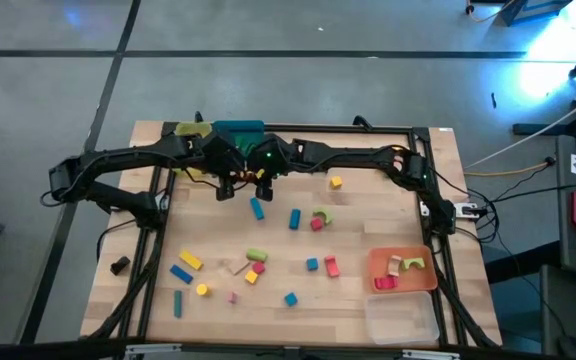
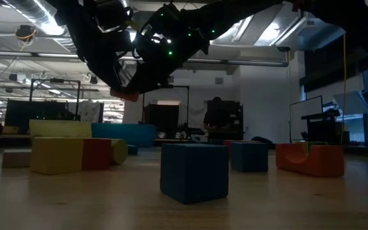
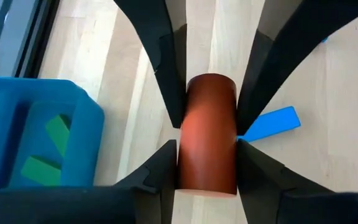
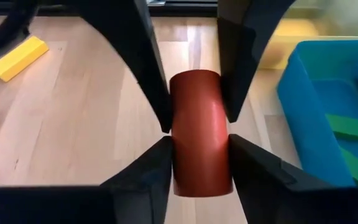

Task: Sort blocks by size
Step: Put the orange cylindrical block into the yellow bin

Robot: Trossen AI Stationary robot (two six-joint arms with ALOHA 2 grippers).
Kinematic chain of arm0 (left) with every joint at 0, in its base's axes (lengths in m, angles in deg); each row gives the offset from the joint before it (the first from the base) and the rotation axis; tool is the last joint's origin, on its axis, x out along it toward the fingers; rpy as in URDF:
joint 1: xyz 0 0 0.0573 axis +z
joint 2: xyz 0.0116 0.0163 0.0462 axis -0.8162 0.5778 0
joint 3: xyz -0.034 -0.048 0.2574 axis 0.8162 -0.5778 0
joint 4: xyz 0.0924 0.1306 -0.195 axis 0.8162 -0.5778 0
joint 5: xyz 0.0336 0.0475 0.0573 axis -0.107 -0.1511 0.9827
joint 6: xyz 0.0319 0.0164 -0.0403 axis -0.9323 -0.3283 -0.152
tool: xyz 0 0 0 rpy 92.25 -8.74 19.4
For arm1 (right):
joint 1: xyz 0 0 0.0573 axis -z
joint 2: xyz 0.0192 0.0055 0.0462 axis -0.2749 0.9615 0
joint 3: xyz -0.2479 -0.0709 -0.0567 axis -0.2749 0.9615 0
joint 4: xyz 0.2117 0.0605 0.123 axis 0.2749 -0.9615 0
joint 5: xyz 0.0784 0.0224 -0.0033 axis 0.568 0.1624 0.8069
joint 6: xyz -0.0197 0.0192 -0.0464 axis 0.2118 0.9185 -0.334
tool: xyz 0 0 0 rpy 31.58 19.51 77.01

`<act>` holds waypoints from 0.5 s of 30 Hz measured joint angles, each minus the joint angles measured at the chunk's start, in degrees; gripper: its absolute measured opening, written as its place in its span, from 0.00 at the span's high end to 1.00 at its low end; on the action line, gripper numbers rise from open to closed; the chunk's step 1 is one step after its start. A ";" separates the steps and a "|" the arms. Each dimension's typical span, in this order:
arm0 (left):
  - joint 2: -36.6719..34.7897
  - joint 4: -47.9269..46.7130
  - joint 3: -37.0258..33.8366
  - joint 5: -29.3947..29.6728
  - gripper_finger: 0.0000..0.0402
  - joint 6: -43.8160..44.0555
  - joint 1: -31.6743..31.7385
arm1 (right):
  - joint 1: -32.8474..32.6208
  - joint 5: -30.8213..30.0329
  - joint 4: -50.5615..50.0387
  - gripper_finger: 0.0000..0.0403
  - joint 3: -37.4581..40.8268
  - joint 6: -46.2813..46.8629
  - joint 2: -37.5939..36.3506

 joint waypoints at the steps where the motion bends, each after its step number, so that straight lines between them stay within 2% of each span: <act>1: 0.00 0.00 0.00 0.46 0.71 -0.16 0.00 | 0.00 -0.60 -0.10 0.60 0.00 0.43 0.00; 8: -0.07 -2.94 -0.02 8.43 0.71 -2.32 2.54 | 0.01 -9.51 -1.52 0.48 0.00 4.01 0.00; 15: -0.08 -10.56 -0.04 21.56 0.70 -0.19 9.34 | 0.00 -10.24 -10.27 0.43 0.00 3.62 -0.02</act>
